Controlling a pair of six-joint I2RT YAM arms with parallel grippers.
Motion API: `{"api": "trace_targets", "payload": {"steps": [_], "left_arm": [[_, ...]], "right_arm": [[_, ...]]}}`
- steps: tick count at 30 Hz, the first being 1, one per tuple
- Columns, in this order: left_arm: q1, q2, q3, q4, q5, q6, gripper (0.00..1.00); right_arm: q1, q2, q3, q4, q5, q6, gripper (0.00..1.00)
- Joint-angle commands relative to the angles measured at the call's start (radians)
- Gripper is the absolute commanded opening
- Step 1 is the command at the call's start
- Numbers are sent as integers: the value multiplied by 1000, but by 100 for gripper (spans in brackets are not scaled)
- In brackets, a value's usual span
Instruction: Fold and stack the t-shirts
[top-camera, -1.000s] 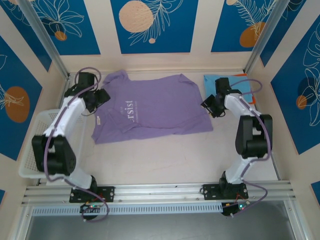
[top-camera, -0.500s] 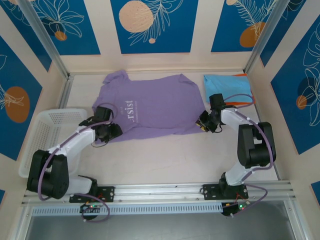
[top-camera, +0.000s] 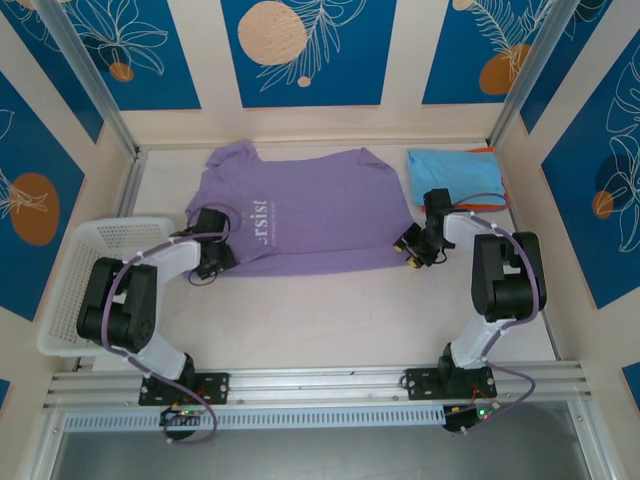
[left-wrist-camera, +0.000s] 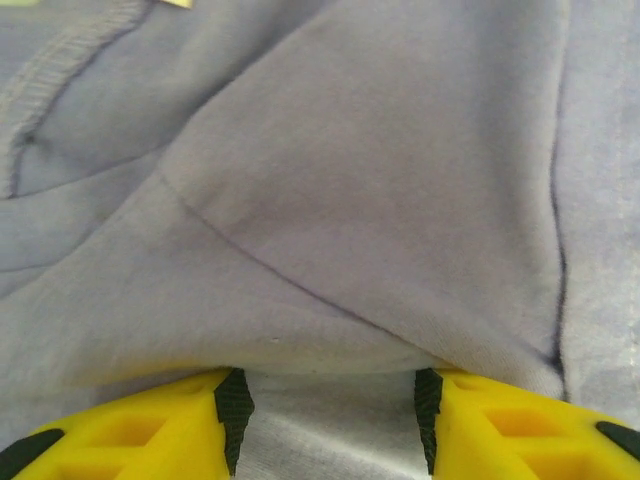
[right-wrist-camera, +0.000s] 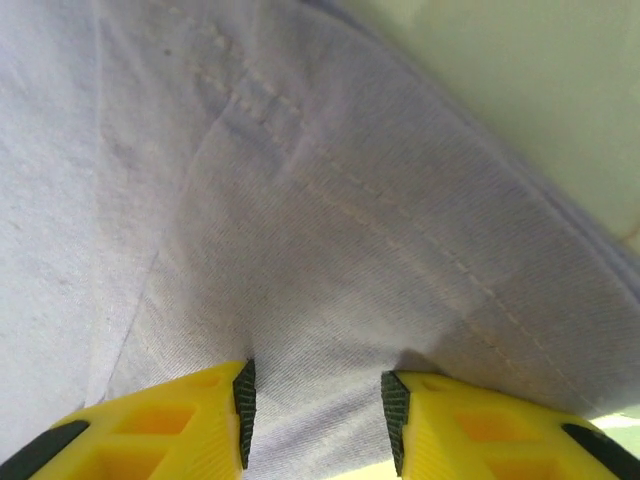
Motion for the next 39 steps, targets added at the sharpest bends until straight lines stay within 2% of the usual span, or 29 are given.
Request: {"api": "trace_targets", "payload": {"steps": [1,4,13,16,21,24,28,31,34,37,39], "left_arm": [[23,21,-8,-55,-92,29,51],[23,-5,-33,-58,-66,28,51],[-3,-167,-185,-48,111,-9,49],[-38,-240,-191,-120,63,-25,49],[-40,-391,-262,-169,59,-76,50],[-40,-485,-269,-209,17,-98,54],[-41,-566,-212,-222,108,-80,54],[-43,-580,-155,-213,212,-53,46],[-61,-548,-113,-192,268,-41,41],[-76,-482,-108,-145,283,-41,38],[-77,-425,-122,-101,279,-52,33]], "right_arm": [[-36,-45,-84,-63,44,18,46],[-59,-108,-148,-63,27,14,52],[-119,-280,-324,-64,-28,-10,53],[-143,-347,-382,-65,-39,-7,55],[-168,-449,-441,-102,-42,-13,56],[-169,-516,-452,-117,-47,-5,61],[-152,-603,-411,-158,-7,-2,64],[-67,-684,-375,-138,-8,-9,68],[132,-712,-334,-57,12,-13,68],[393,-649,-272,52,92,-10,60],[551,-558,-195,91,163,-37,49]]}}
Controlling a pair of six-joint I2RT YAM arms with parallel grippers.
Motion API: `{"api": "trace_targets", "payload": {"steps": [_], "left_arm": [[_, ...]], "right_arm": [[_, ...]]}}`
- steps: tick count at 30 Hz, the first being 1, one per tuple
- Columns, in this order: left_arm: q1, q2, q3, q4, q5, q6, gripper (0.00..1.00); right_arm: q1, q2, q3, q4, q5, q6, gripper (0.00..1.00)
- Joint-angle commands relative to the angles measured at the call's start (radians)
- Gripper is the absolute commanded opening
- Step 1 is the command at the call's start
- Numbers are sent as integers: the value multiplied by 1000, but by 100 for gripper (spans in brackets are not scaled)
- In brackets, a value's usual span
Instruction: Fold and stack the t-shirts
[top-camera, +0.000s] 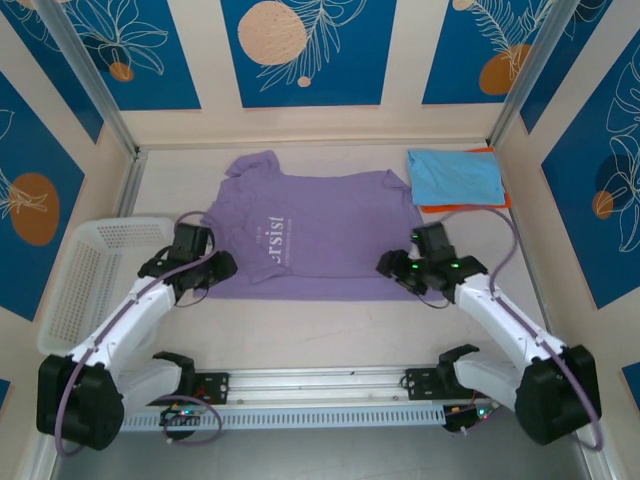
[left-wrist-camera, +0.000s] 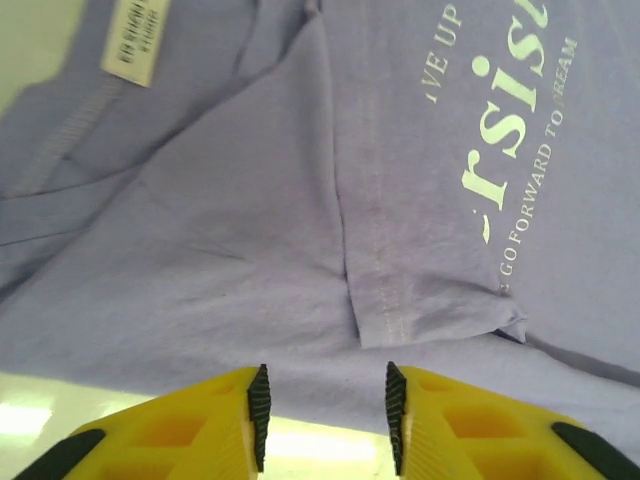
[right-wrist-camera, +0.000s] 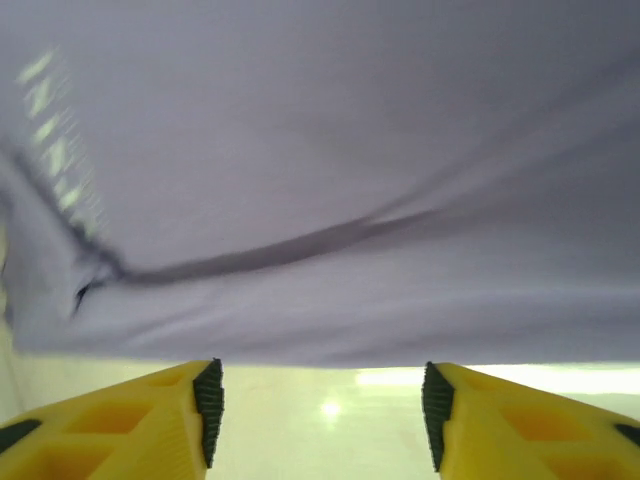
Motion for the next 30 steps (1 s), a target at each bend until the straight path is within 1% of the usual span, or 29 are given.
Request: {"api": "trace_targets", "payload": {"steps": [1,2,4,6,8,9,14,17,20,26,30], "left_arm": [[-9,95,-9,59,31,-5,30],[-10,129,-20,91,26,-10,29],[-8,208,-23,127,-1,-12,25],[-2,291,-5,137,-6,13,20],[13,344,4,142,-30,22,13],[20,349,-4,153,-34,24,12],[37,331,-43,166,-97,13,12],[51,325,-80,187,-96,-1,12],[73,320,-97,189,-79,-10,10],[96,286,-121,203,-60,-25,10],[106,278,-131,210,-44,-31,10]], "right_arm": [[217,145,134,89,132,-49,44],[280,227,203,72,163,-70,40],[367,386,353,22,200,-107,32],[439,539,505,-29,229,-142,28],[497,678,653,-72,263,-177,27],[513,731,704,-79,270,-186,27],[547,977,983,-130,202,-217,28],[561,1075,1106,-169,180,-235,30],[568,1147,1189,-204,182,-237,31],[571,1202,1224,-214,203,-239,33],[582,1206,1215,-197,200,-247,36]]}}
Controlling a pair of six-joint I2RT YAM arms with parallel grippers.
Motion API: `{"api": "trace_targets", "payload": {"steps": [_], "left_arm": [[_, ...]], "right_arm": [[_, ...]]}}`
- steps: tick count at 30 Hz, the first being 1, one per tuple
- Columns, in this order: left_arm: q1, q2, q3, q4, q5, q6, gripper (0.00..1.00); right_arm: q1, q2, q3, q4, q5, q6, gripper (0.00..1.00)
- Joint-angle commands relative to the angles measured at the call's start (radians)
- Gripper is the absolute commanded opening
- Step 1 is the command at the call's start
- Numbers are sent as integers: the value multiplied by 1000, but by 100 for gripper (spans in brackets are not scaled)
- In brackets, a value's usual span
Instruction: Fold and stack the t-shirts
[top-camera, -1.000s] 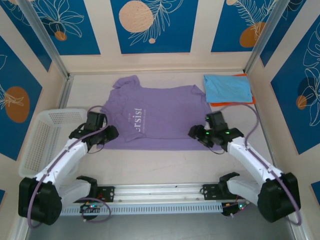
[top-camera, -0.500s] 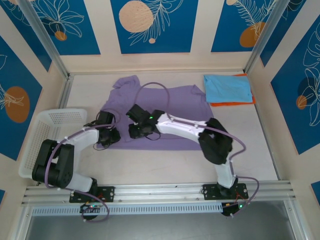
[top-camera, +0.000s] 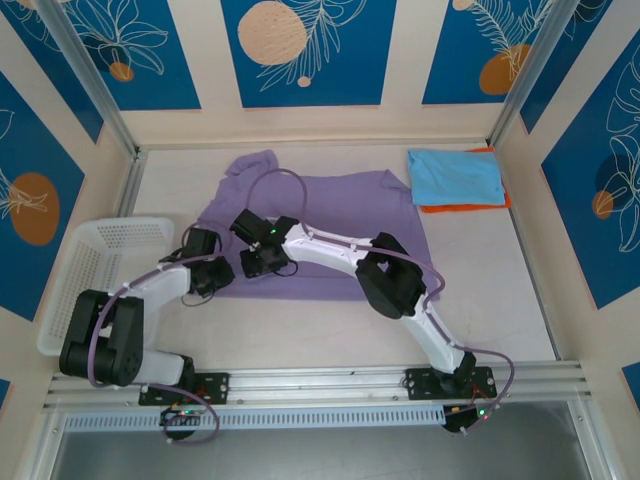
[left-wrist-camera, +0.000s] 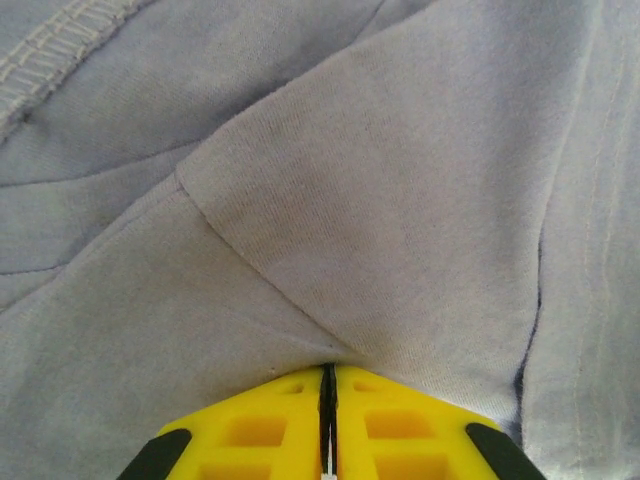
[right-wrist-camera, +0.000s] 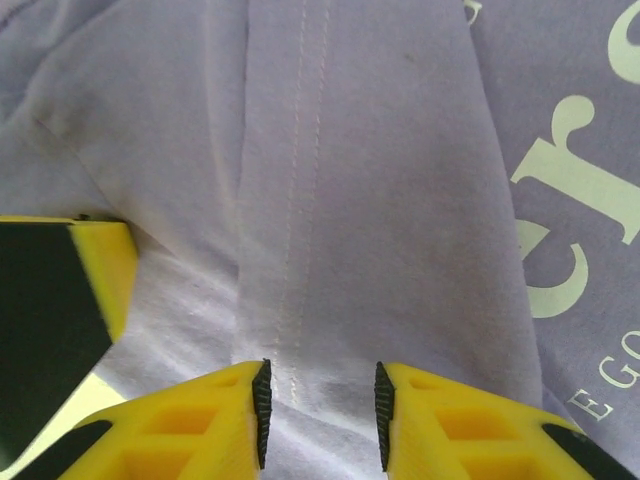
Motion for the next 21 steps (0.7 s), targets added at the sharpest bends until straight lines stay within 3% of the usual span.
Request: {"api": "trace_targets", "payload": {"steps": [1,13,21], "left_arm": [[26,-7,-35,-27,5,-20,10],[42,-25,-51,-13,46,-32,10],[56,-40,-57,-16,40,-34,10]], "right_arm": [[26,15,27,-10,8,-26,37],[54,117,141,-53,63,-68,42],[57,167,167,-66,74,-66,35]]}}
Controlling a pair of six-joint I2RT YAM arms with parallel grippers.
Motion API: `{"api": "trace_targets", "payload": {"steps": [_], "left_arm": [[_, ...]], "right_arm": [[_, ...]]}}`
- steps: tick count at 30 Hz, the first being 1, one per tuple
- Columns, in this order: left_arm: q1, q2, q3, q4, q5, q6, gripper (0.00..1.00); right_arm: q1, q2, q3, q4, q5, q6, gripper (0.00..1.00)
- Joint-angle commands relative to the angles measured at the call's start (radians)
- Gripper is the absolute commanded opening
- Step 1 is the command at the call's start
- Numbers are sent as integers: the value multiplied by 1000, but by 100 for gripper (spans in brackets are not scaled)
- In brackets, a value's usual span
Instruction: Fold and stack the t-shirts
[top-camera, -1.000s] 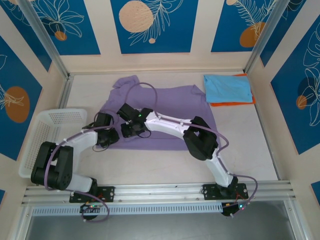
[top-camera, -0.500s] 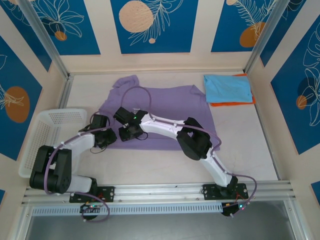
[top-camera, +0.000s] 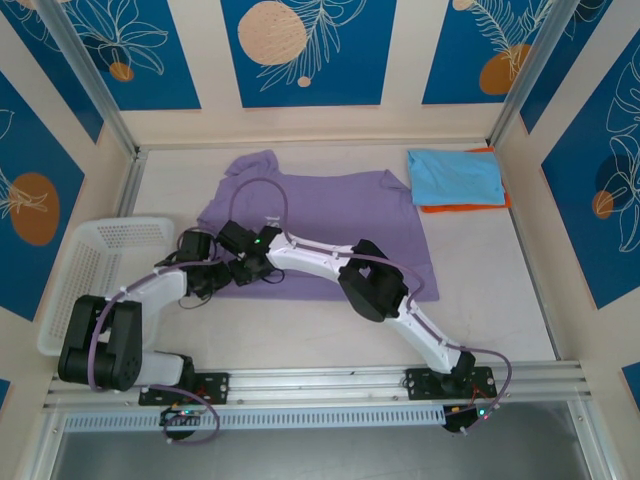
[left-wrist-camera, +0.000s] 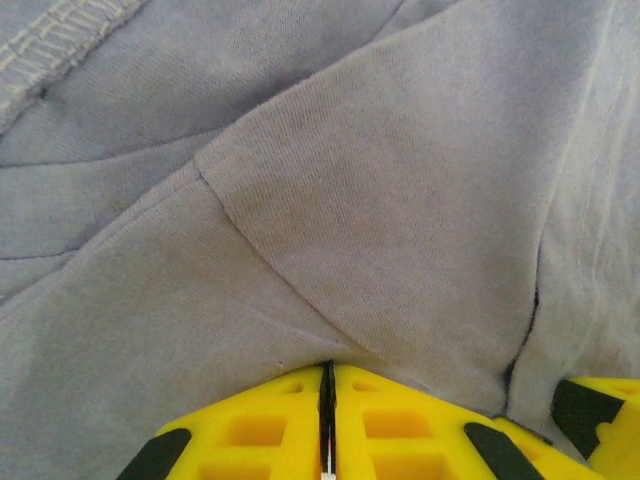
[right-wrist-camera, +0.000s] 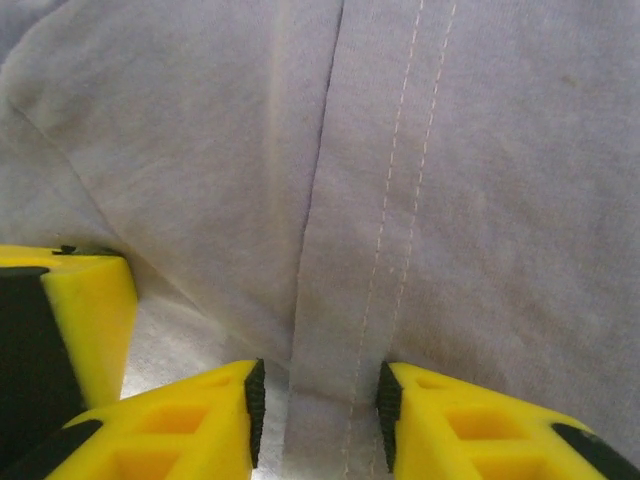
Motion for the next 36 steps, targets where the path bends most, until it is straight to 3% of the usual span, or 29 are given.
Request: {"api": "trace_targets", "payload": {"steps": [1,14,36], "left_arm": [[20,-14,-24,-45,-9,-8,10],[27,-17,-30,-46,-29,-11,10],[31,-29,-33,-60,-66,-11,10]], "right_arm": [[7,30,17,-39,14,-9,33],[-32,-79,-67,23,-61,3,6],[-252,-150,-137,73,-313,0,1]]}}
